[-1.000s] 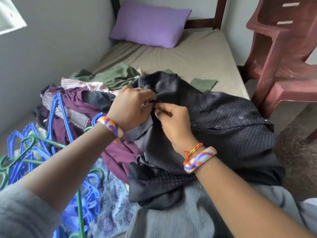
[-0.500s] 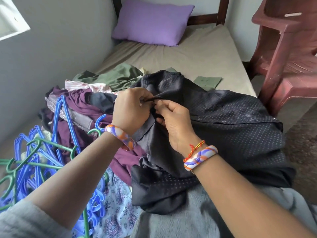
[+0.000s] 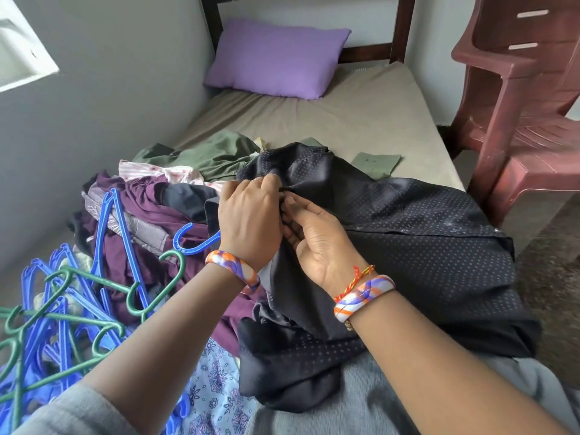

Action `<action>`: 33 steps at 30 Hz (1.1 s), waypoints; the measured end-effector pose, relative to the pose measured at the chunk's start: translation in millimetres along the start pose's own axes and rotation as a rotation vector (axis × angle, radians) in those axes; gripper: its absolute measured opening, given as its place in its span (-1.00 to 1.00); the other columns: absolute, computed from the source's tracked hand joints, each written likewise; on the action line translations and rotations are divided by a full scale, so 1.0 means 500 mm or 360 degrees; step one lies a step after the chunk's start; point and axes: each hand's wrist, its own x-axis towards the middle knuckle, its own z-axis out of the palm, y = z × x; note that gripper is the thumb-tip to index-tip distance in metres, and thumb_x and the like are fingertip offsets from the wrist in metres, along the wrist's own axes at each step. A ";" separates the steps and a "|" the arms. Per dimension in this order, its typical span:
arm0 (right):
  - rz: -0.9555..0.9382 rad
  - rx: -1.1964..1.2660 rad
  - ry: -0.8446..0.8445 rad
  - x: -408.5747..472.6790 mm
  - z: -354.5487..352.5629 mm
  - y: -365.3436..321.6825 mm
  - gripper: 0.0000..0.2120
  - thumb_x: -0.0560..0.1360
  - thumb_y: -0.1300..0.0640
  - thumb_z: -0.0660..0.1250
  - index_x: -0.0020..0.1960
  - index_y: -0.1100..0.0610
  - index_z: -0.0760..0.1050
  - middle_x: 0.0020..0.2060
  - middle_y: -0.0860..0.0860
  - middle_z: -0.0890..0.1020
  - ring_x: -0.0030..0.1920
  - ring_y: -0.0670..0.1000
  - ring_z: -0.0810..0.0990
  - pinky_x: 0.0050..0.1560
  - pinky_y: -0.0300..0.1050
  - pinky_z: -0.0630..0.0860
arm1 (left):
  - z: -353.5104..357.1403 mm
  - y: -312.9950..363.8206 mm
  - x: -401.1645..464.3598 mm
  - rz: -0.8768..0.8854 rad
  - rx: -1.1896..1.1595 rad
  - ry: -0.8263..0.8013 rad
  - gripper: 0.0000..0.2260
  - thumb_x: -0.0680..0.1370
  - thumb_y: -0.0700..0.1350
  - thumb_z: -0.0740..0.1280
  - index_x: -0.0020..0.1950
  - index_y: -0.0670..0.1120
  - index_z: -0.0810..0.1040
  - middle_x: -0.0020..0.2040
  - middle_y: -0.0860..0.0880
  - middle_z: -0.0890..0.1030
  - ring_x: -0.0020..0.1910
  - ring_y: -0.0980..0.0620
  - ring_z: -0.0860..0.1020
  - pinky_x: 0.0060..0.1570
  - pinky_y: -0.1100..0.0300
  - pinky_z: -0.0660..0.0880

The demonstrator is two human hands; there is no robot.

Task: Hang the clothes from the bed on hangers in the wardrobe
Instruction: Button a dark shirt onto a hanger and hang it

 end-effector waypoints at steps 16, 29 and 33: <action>-0.0797 -0.1485 -0.0150 0.043 -0.024 -0.055 -0.81 0.51 0.31 0.31 0.08 0.20 0.62 -0.06 0.00 0.67 0.00 -0.09 0.63 0.15 -0.18 0.52 | 0.002 -0.039 -0.027 0.0127 -0.0477 -0.0178 -0.70 0.51 -0.07 0.02 0.01 -0.18 0.47 -0.16 -0.05 0.55 -0.14 -0.14 0.53 -0.11 0.13 0.17; -0.0809 -0.1230 -0.0203 0.024 -0.036 -0.008 -0.72 0.41 0.36 0.41 0.10 0.17 0.62 -0.05 -0.05 0.68 -0.03 -0.18 0.63 0.18 -0.19 0.51 | -0.010 -0.035 -0.032 0.0100 -0.0135 0.0124 -0.85 0.39 -0.22 0.14 -0.19 -0.20 0.50 -0.30 -0.08 0.56 -0.27 -0.13 0.55 0.00 0.11 0.23; -0.0781 -0.1134 -0.0152 0.030 -0.053 0.002 -0.73 0.37 0.43 0.41 0.03 0.21 0.64 -0.15 0.00 0.67 -0.11 -0.10 0.64 0.11 -0.17 0.54 | -0.009 -0.032 -0.028 0.0008 -0.0527 0.0017 -0.89 0.43 -0.20 0.23 -0.19 -0.17 0.54 -0.31 -0.04 0.59 -0.30 -0.11 0.56 -0.03 0.03 0.36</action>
